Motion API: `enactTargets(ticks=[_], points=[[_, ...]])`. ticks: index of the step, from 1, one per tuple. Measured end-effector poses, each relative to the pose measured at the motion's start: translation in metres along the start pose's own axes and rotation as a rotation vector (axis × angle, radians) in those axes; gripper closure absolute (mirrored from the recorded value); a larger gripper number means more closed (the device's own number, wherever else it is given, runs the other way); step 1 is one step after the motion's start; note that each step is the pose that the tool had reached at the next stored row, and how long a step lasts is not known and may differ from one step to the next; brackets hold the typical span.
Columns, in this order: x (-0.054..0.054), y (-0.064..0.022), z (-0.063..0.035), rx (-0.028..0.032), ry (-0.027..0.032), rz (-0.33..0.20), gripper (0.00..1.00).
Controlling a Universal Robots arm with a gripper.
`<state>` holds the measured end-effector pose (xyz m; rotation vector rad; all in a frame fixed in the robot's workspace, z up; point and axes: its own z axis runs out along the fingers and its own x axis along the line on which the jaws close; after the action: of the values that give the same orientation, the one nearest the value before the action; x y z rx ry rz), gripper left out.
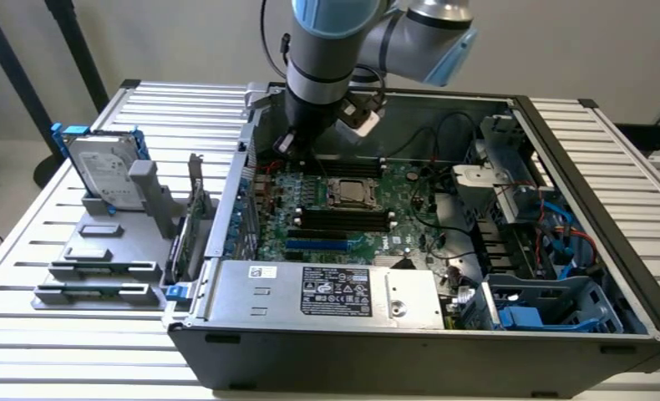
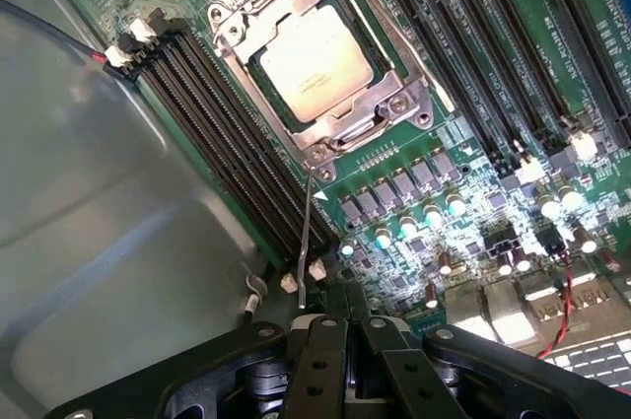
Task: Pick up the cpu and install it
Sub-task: 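Install the first cpu locking lever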
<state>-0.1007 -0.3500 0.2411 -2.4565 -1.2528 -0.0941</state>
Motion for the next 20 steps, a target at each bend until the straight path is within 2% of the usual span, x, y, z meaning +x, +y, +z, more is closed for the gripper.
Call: enactTargets(ticks=[2, 4, 12, 16, 20], points=[[-0.0004, -0.0004, 0.0001, 0.0026, 0.0138, 0.014, 0.89], [-0.0004, -0.0005, 0.0001, 0.0020, 0.0250, 0.032, 0.89], [-0.0004, -0.0005, 0.0001, -0.0182, 0.0567, 0.114, 0.89], [-0.0002, -0.0007, -0.0006, -0.0312, 0.0728, 0.144, 0.89], [0.0006, -0.0008, -0.0026, -0.0401, 0.0826, 0.164, 0.89]])
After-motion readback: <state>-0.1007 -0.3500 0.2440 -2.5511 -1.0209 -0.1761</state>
